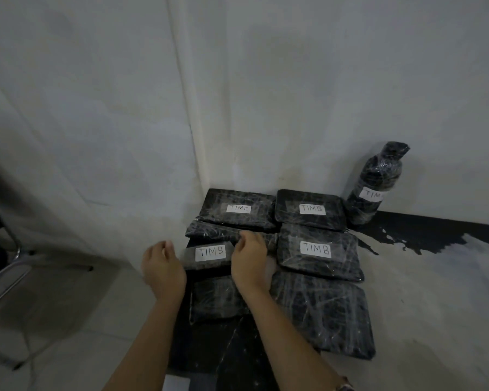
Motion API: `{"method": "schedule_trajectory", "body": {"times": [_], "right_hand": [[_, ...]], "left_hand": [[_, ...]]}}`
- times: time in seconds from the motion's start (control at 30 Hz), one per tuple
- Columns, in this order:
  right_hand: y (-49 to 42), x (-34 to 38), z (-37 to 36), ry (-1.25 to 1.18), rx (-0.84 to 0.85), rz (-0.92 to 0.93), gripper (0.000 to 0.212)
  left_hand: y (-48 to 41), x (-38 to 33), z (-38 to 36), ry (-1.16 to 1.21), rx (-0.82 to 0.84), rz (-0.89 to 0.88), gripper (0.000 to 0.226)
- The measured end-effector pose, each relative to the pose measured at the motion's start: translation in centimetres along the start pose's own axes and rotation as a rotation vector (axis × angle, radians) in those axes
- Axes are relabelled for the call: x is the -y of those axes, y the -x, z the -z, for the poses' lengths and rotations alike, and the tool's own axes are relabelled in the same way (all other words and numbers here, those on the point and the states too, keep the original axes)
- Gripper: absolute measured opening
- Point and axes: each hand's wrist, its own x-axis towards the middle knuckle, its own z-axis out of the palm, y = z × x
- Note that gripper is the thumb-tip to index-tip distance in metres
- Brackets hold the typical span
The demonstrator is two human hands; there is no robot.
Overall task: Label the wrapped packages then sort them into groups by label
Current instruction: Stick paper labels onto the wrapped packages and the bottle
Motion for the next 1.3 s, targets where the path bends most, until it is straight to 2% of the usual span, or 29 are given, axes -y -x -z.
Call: {"method": "schedule_trajectory", "body": {"times": [0.07, 0.13, 0.2, 0.3, 0.37, 0.5, 0.57, 0.63, 0.77, 0.83, 0.93, 1.0, 1.1, 1.23, 1.3], "right_hand": [[0.6, 0.5, -1.1, 0.038, 0.161, 0.183, 0.029], [1.2, 0.1, -2.1, 0.121, 0.288, 0.253, 0.029], [1.9, -0.4, -2.7, 0.080, 0.227, 0.230, 0.023], [2.4, -0.5, -2.9, 0.069, 0.130, 0.179, 0.020], [2.4, -0.5, -2.9, 0.030, 0.178, 0.105, 0.022], [1.7, -0.7, -3.0, 0.175, 0.312, 0.004, 0.050], [1.1, -0.7, -2.7, 0.220, 0.369, -0.036, 0.056], [0.6, -0.6, -2.1, 0.267, 0.430, -0.008, 0.051], [-0.5, -0.1, -1.1, 0.317, 0.465, 0.036, 0.040], [-0.5, -0.1, -1.0, 0.355, 0.391, 0.158, 0.038], [0.2, -0.2, -1.3, 0.313, 0.455, 0.346, 0.032], [0.5, -0.2, -1.3, 0.212, 0.459, 0.279, 0.029], [0.1, -0.7, -1.2, 0.182, 0.471, 0.238, 0.033], [-0.1, -1.8, -1.6, 0.373, 0.483, 0.308, 0.058], [0.3, -1.9, -1.9, 0.348, 0.442, 0.287, 0.056]], "left_hand": [[1.4, -0.8, -0.4, -0.037, 0.134, -0.265, 0.027], [2.3, -0.7, -1.1, -0.183, 0.358, -0.408, 0.038], [2.6, 0.5, -1.9, -0.413, 0.491, -0.477, 0.047], [2.6, 0.9, -2.1, -0.458, 0.513, -0.420, 0.050], [2.6, 0.8, -2.1, -0.455, 0.537, -0.397, 0.051], [2.7, 0.9, -2.1, -0.414, 0.549, -0.381, 0.051], [2.7, 0.9, -1.9, -0.311, 0.545, -0.347, 0.050], [2.2, 1.0, -1.6, -0.214, 0.532, -0.335, 0.044], [1.5, 1.2, -1.6, -0.227, 0.585, -0.323, 0.045], [1.5, 1.3, -1.6, -0.238, 0.601, -0.344, 0.048], [1.4, 1.6, -1.6, -0.285, 0.641, -0.423, 0.050], [1.0, 1.7, -1.4, -0.259, 0.674, -0.388, 0.048], [0.6, 2.0, -1.1, -0.203, 0.742, -0.356, 0.057], [0.8, 2.1, -0.8, -0.217, 0.766, -0.305, 0.066], [1.0, 1.9, -0.8, -0.219, 0.750, -0.259, 0.069]]}}
